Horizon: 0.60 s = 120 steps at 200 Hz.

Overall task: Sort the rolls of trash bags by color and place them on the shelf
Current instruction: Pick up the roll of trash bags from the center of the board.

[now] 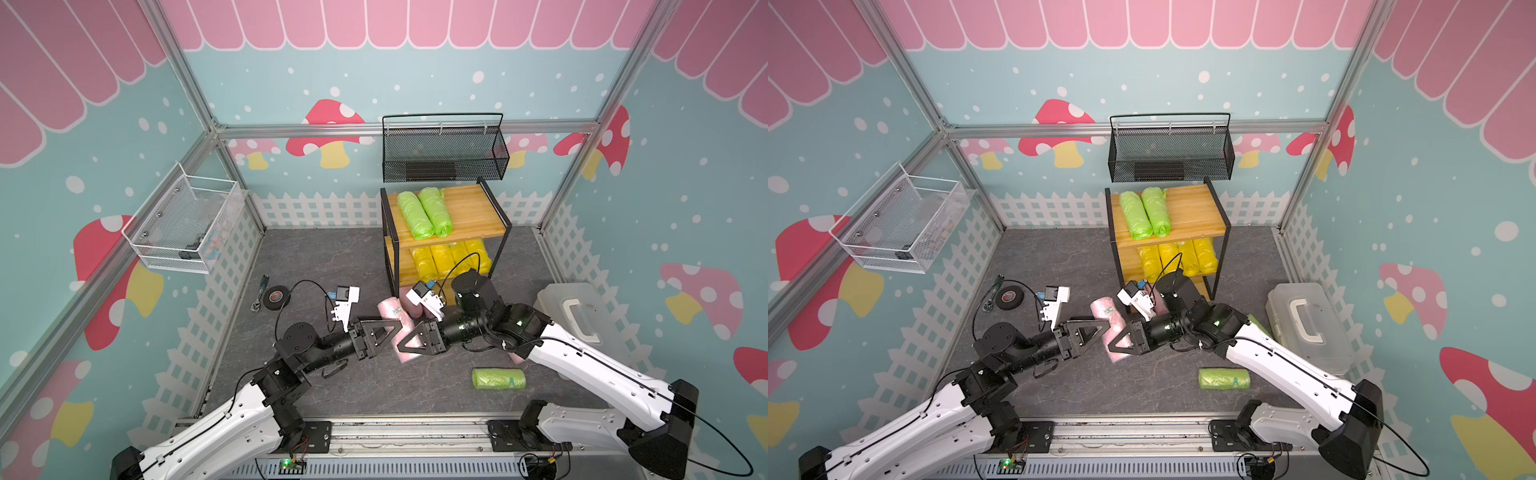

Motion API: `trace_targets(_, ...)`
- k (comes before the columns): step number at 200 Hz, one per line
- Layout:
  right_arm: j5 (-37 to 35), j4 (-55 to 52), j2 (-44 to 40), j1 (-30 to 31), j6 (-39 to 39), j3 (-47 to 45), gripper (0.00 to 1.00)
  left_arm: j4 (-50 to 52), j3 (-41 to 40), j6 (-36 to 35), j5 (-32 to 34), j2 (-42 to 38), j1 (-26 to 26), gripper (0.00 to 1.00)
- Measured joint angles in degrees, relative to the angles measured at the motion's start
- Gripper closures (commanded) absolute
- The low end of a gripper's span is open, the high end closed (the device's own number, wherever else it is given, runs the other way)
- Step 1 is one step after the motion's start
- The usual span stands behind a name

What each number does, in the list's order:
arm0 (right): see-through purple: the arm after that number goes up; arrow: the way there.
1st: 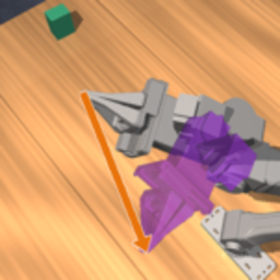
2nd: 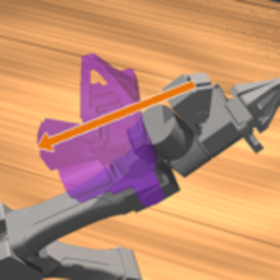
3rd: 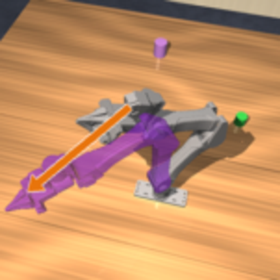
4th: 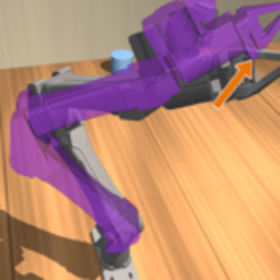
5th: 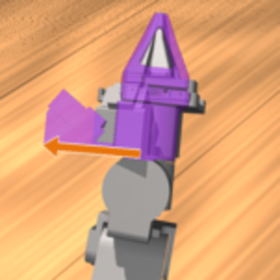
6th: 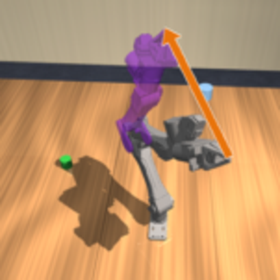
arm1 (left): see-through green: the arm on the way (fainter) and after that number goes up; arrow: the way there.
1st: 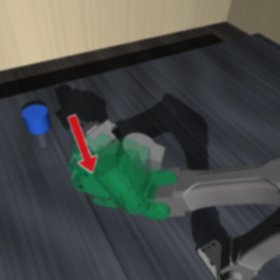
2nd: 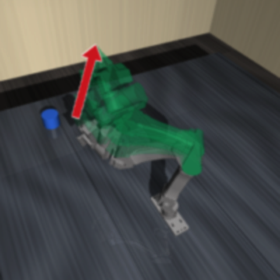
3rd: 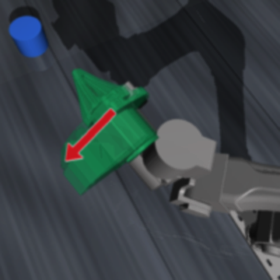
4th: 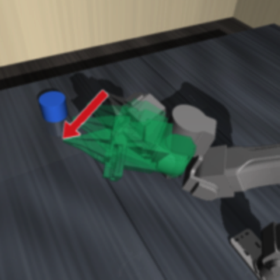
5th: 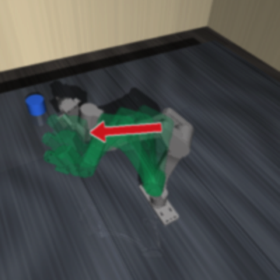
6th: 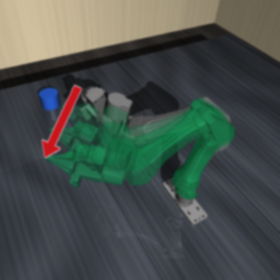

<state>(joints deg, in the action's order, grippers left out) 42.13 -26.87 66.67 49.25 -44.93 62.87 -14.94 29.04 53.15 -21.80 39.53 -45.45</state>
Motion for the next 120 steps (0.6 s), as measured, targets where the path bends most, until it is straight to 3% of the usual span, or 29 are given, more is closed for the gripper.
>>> trace_targets(53,0.3,1.0,0.0,0.8,-0.2,0.1,1.00,-0.3,0.0,0.3,0.6,1.1,0.0,0.44)
trace_targets(90,-0.5,1.2,0.0,0.9,-0.5,0.1,1.00,-0.9,0.0,1.4,1.0,1.8,0.0,0.83)
trace_targets(106,-0.8,1.2,0.0,0.9,-0.6,0.0,0.86,-0.9,0.0,1.7,1.2,1.8,0.0,1.00)
trace_targets(120,-0.9,1.2,0.0,0.9,-0.8,0.0,0.67,-0.9,0.0,1.8,1.4,1.8,0.0,1.00)
